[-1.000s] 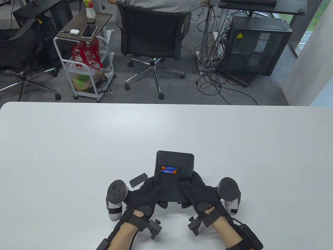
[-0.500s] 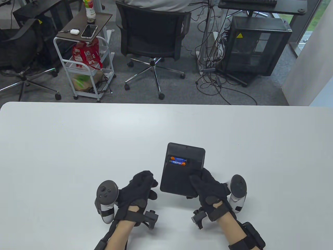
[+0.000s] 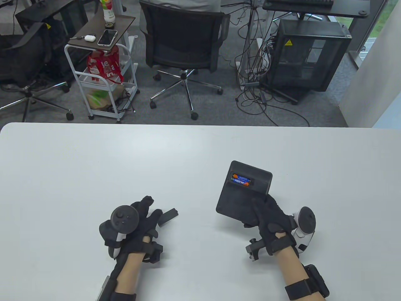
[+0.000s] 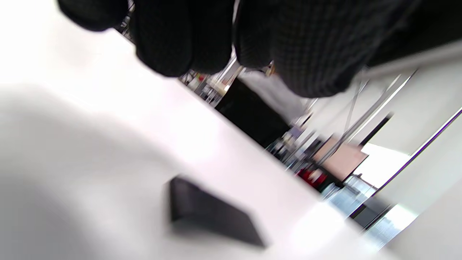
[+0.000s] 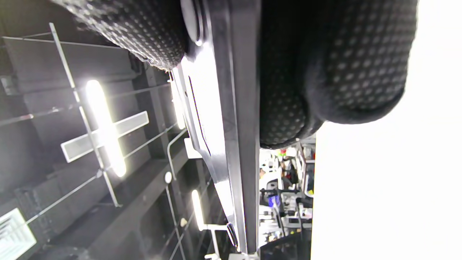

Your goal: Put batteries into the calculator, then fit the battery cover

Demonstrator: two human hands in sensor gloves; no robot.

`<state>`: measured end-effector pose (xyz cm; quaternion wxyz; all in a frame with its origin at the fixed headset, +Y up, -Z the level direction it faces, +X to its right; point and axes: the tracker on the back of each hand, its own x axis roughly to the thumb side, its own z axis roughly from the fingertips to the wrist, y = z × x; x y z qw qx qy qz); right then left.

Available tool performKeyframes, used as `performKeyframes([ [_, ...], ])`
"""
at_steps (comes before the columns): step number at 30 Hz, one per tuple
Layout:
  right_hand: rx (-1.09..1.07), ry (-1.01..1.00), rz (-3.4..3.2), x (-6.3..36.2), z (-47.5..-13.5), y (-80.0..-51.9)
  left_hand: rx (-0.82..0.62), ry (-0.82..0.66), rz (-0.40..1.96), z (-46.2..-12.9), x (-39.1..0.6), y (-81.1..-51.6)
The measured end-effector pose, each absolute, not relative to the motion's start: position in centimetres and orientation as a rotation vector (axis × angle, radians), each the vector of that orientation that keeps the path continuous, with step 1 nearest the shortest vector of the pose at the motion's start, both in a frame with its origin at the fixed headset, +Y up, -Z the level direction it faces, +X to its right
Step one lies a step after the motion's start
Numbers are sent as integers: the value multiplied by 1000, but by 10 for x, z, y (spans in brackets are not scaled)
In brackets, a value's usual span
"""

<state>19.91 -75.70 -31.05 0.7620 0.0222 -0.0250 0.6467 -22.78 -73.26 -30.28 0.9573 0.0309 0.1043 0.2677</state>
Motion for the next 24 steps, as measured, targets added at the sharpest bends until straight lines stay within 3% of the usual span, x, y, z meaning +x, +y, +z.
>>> performKeyframes([
  [7,81,-37,1453,201,-312,-754,-40,306,429,-320,-221,-745],
  [10,92,-32,1468,201,-312,-754,-203,306,335,-332,-215,-748],
  [14,101,-39,1486,201,-312,-754,-297,301,339,-340,-206,-760],
  [20,94,-35,1489,200,-312,-755,-259,288,245,-343,-191,-759],
  [24,97,-32,1497,200,-312,-755,-229,251,336,-342,-189,-756],
])
